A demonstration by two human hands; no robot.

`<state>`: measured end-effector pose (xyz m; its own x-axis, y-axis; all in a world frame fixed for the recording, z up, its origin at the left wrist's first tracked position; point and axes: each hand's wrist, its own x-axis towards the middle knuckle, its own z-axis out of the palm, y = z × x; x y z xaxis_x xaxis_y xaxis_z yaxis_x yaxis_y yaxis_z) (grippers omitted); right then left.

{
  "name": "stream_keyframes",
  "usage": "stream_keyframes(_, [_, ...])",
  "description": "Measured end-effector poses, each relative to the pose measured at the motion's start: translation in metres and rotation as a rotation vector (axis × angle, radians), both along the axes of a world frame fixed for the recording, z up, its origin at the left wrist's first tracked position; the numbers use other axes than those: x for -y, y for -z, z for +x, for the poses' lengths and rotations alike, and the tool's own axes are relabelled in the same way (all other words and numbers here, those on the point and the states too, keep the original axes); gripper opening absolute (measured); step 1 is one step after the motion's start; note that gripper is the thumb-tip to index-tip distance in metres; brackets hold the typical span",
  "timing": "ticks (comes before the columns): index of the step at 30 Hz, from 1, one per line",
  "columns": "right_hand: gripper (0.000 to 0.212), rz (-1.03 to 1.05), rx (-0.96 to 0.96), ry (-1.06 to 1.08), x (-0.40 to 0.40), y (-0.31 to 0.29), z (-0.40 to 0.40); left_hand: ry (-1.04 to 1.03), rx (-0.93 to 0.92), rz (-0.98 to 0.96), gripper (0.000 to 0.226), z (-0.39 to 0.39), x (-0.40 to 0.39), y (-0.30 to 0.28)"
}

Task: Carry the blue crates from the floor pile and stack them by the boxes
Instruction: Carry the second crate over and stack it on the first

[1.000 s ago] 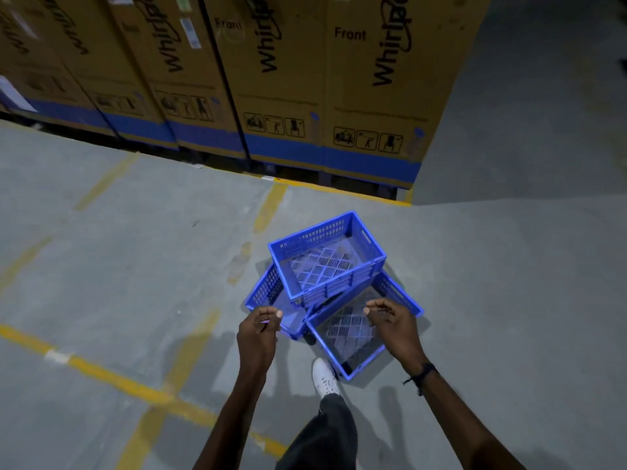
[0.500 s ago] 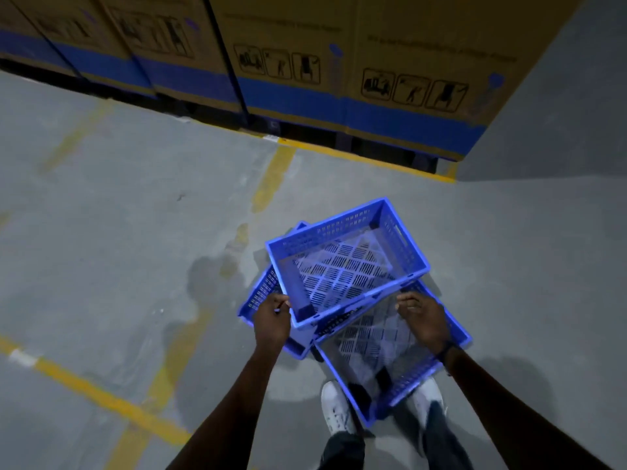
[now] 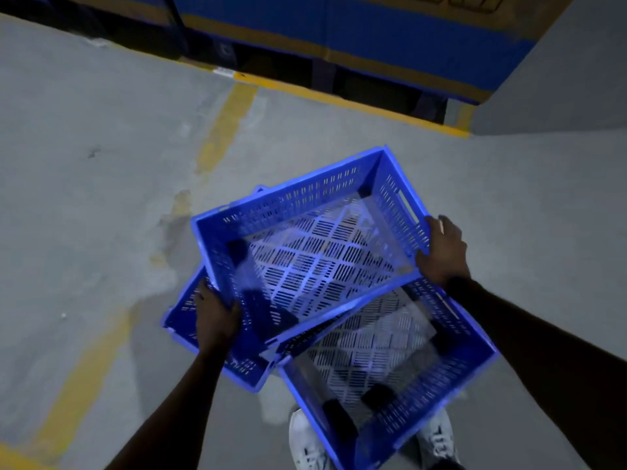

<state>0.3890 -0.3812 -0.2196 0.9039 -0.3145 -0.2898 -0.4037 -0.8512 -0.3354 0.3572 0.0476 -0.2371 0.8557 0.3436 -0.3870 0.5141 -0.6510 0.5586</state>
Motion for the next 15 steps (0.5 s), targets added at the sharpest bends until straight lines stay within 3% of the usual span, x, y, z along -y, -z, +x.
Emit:
stream_keyframes(5, [0.091,0.027,-0.03,0.015,0.01,0.033,0.031,-0.049,0.099,0.016,0.078,0.004,0.016,0.019])
stream_keyframes(9, [0.077,0.023,0.053,0.024,0.01,0.038,0.042,-0.033,0.107,0.079,0.067,0.002,0.018,0.017])
stream_keyframes(15, [0.086,0.127,-0.012,-0.081,0.017,0.022,0.034,-0.038,0.043,0.108,0.054,-0.008,0.01,-0.021])
